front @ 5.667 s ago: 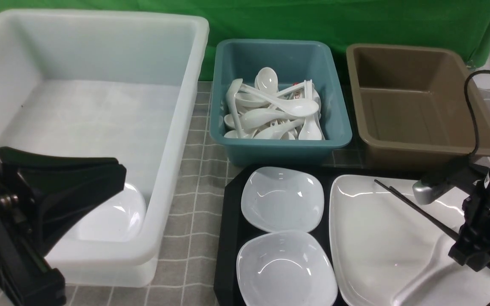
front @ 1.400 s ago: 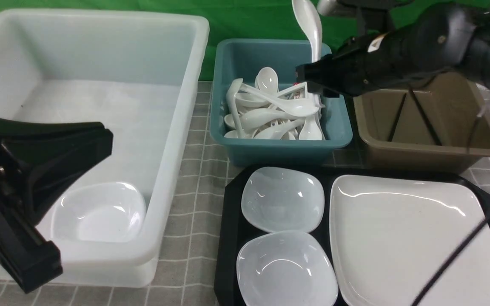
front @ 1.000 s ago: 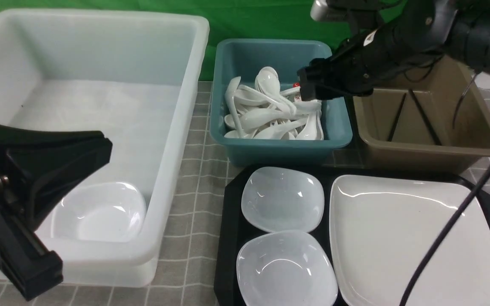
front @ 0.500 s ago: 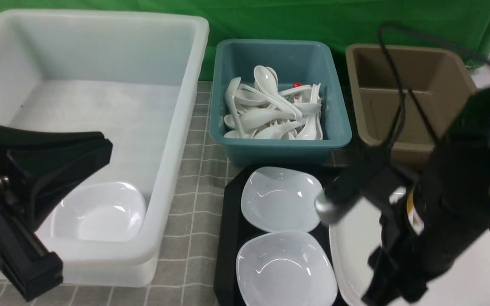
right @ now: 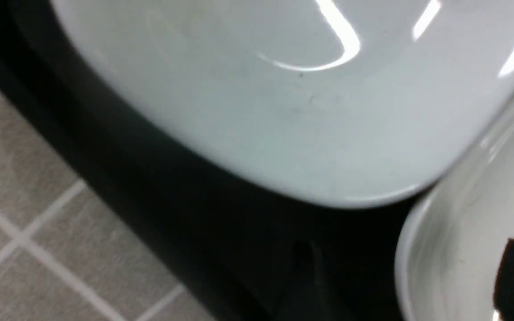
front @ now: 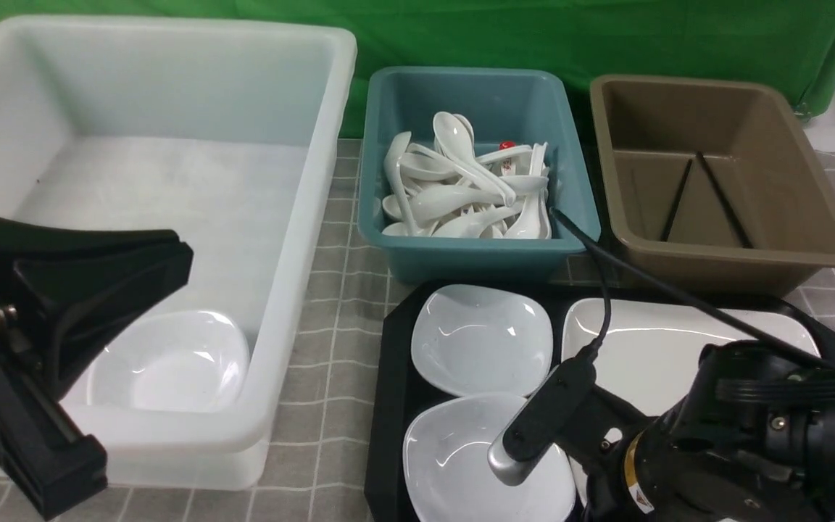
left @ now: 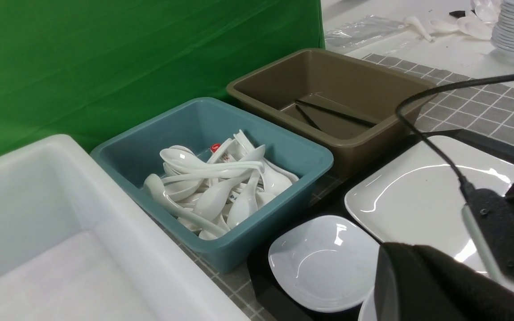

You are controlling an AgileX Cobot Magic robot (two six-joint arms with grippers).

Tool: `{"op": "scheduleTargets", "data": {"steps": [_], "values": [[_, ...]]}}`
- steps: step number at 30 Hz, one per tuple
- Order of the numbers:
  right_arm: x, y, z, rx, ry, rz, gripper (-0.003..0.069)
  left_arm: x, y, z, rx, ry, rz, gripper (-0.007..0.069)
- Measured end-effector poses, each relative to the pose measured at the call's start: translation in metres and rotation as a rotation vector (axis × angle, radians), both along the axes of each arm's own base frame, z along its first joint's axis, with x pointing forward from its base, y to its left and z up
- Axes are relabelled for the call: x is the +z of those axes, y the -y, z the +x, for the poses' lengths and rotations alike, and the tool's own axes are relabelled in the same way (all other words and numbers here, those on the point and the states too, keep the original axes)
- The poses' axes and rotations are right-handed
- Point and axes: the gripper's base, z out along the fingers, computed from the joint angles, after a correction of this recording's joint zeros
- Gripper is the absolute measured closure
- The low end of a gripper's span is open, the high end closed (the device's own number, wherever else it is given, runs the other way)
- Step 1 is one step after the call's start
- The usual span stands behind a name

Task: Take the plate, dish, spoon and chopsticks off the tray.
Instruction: Use the right arm to grab a plate from the dinner plate

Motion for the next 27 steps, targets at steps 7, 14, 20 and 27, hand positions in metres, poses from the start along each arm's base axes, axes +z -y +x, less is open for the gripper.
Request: {"op": "scheduleTargets", "data": {"steps": [7, 14, 20, 27], "values": [[-0.016, 0.000, 0.009, 0.003, -0.016, -0.036, 0.0196, -0.001, 0.000, 0.000, -0.005, -0.008, 0.005, 0.0615], [-0.017, 0.002, 0.011, 0.050, -0.001, -0.063, 0.0358, -0.001, 0.000, -0.001, -0.006, -0.009, 0.006, 0.0615], [-0.005, 0.003, 0.004, 0.048, 0.002, -0.071, 0.0396, -0.001, 0.000, -0.001, -0.007, -0.010, 0.006, 0.0615], [0.068, 0.010, -0.018, 0.008, 0.073, -0.035, 0.0538, -0.001, 0.000, -0.001, -0.007, -0.010, 0.006, 0.0615]]}}
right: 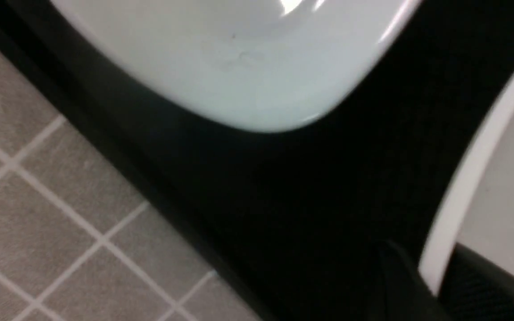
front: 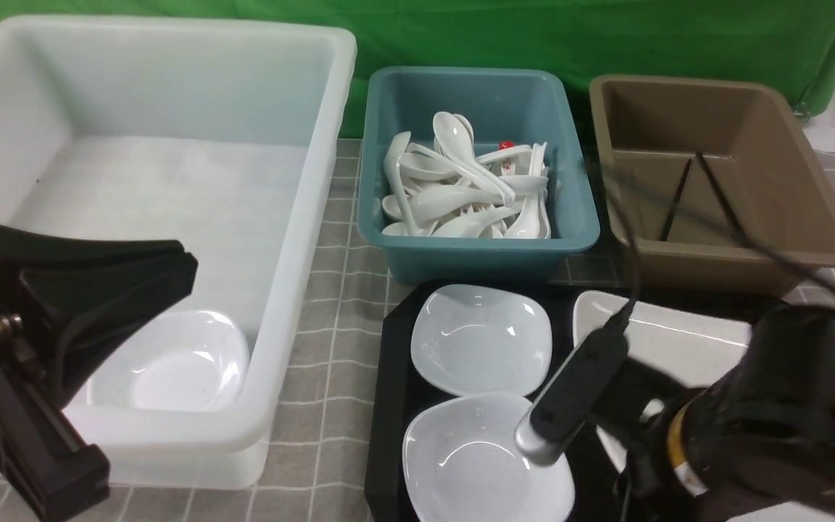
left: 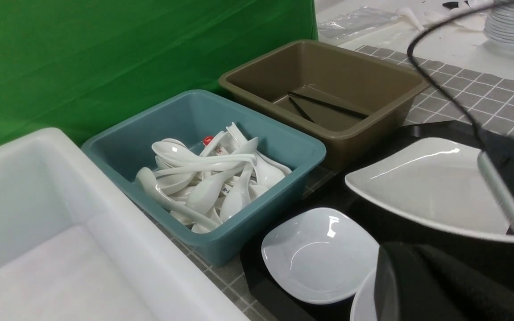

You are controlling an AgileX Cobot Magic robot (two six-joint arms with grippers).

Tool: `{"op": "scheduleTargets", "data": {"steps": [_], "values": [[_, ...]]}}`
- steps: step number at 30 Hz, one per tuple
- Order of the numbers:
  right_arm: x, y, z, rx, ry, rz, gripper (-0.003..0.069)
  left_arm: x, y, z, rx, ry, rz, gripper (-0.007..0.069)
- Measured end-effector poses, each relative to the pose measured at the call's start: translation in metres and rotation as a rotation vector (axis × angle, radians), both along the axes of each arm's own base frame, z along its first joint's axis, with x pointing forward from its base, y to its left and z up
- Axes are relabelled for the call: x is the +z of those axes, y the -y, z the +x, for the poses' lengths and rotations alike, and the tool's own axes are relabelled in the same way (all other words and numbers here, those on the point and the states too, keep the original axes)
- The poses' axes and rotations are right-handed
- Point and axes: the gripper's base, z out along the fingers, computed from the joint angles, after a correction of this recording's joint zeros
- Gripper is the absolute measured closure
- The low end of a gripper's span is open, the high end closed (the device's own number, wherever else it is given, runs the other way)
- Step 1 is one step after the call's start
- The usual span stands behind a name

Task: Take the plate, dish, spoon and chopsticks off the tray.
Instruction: Use the right arm to grab a plate from the dinner plate, then use the right arm to put the plate into the large storage box on the left

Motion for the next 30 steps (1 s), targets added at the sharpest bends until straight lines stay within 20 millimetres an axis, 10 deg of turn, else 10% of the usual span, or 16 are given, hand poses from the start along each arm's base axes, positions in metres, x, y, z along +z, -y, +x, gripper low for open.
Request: {"op": "scheduleTargets", "data": {"steps": [5, 11, 21, 30], "values": [[0.061, 0.001, -0.013, -0.028, 0.046, 0.053, 0.0596, 0.000, 0.000, 0.000, 0.000, 0.001, 0.000, 0.0615], [0.089, -0.007, -0.025, -0.011, 0.029, 0.066, 0.0598, 0.000, 0.000, 0.000, 0.004, 0.006, -0.001, 0.0615], [0.175, -0.053, -0.058, 0.209, 0.153, 0.300, 0.0598, 0.019, -0.012, -0.003, 0.096, -0.002, 0.043, 0.0615], [0.228, -0.121, -0.023, 0.706, 0.502, 0.242, 0.0598, 0.033, -0.057, -0.049, 0.328, 0.031, 0.014, 0.0615]]}}
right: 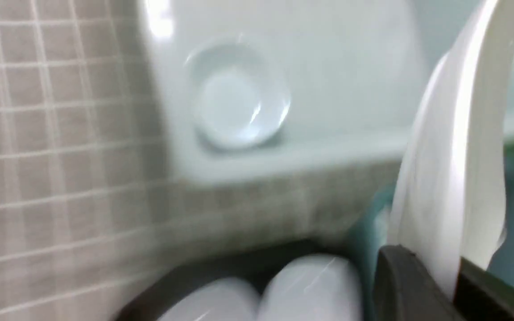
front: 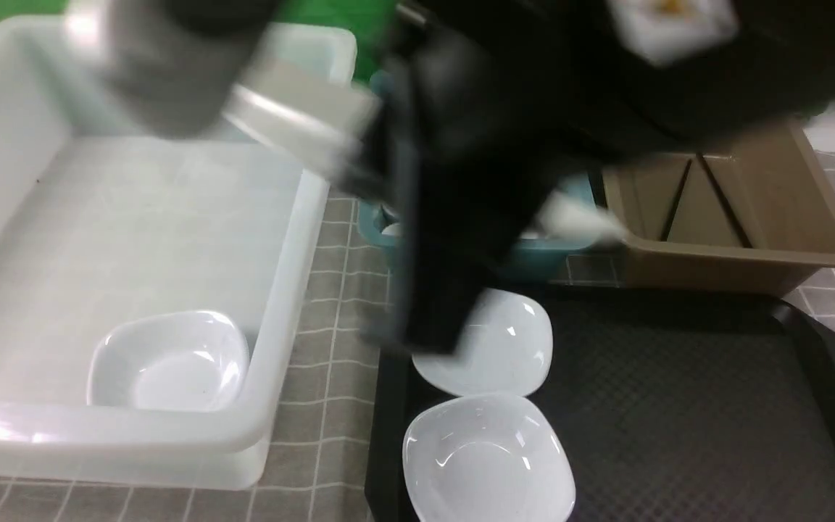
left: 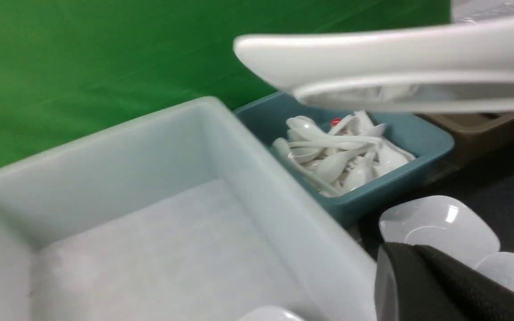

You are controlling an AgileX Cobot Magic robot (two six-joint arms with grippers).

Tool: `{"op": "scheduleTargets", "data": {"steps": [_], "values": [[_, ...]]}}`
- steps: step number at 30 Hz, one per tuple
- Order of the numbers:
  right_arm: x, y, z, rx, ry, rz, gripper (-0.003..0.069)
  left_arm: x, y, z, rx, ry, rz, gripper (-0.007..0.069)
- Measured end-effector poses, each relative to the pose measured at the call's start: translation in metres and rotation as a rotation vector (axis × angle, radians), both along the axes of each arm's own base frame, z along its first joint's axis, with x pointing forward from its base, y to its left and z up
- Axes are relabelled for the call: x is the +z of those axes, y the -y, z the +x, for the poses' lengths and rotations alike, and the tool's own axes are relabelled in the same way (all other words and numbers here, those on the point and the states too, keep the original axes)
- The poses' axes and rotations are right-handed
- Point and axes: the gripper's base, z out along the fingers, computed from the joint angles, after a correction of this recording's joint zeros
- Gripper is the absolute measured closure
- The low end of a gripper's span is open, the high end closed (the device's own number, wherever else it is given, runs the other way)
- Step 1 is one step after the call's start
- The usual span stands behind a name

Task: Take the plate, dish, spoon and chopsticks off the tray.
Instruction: Use the right arm to put the plate into the large storage box on the left

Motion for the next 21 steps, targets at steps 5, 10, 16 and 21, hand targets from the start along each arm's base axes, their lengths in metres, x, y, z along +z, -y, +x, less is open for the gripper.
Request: {"op": "scheduleTargets", "data": {"steps": [5, 10, 16, 21], "values": [[-0.020, -0.059, 0.042, 0.230, 0.197, -0.034, 0.0598, -0.004, -0.021, -0.030, 0.077, 0.011, -0.046, 0.0615], [-0.066, -0.106, 0.092, 0.327, 0.235, 0.014, 0.0598, -0.010, -0.031, -0.046, 0.096, -0.004, -0.068, 0.0615], [-0.118, -0.136, 0.145, 0.284, 0.225, 0.094, 0.0598, -0.016, -0.034, -0.050, 0.109, -0.065, -0.052, 0.0615], [-0.176, -0.150, 0.189, 0.234, 0.196, 0.085, 0.0598, -0.018, -0.033, -0.052, 0.100, -0.093, -0.059, 0.0615]]}}
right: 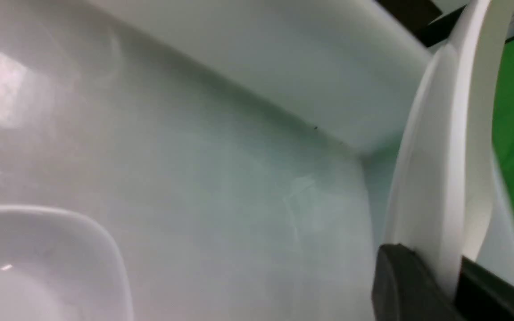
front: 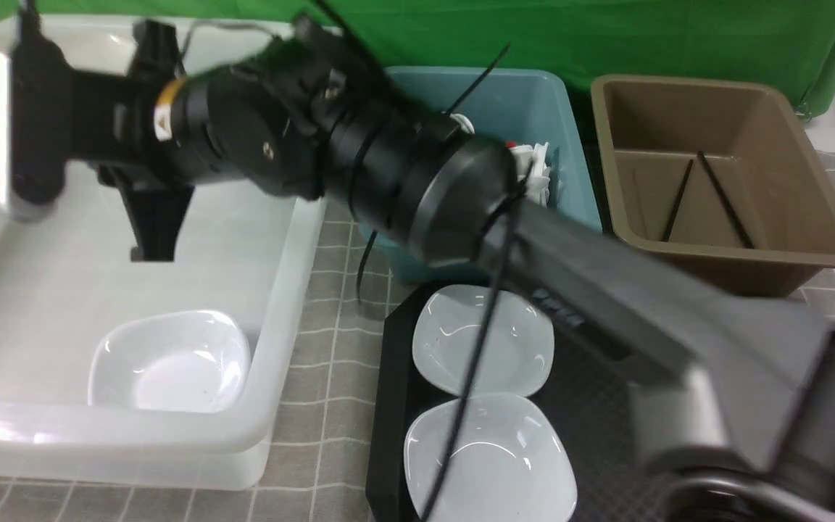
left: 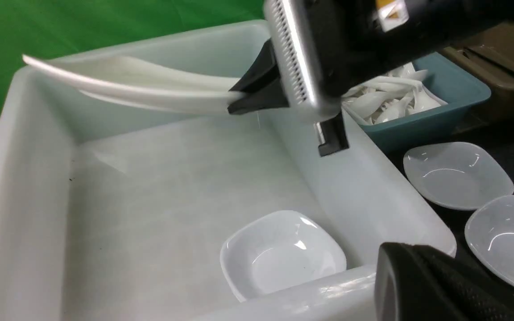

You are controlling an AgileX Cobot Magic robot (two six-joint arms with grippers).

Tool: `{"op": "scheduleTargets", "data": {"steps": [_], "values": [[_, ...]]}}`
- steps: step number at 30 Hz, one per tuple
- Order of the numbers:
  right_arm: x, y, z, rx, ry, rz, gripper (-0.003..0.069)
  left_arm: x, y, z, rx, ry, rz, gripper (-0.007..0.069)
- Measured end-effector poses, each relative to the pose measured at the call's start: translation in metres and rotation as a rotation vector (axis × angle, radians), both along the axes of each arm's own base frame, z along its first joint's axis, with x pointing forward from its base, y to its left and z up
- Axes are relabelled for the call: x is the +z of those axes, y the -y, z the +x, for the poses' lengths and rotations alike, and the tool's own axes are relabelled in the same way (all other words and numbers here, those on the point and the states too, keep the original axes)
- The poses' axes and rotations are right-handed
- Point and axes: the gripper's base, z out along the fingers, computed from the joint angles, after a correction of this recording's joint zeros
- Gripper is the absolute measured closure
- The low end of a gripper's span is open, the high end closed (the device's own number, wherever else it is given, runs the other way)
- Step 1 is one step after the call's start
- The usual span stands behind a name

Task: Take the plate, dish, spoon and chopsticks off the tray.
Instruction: Use the right arm to put the plate into the large storage box on the left

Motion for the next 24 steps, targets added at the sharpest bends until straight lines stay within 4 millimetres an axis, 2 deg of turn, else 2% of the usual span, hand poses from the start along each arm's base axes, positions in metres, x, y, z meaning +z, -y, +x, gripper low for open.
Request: {"op": "scheduleTargets", "data": {"steps": [5, 9, 24], "values": [[-0.047, -0.001, 0.025, -0.027, -0.028, -0.053, 0.0598, -0.001, 0.003, -0.001, -0.024, -0.014, -0.025, 0.0615], [-0.069, -0.002, 0.031, -0.023, -0.030, -0.091, 0.0598, -0.001, 0.004, -0.002, -0.033, -0.019, -0.035, 0.0615], [-0.087, -0.008, 0.029, 0.029, 0.011, -0.151, 0.0584, -0.001, 0.007, -0.003, -0.070, -0.026, -0.040, 0.0615]]}}
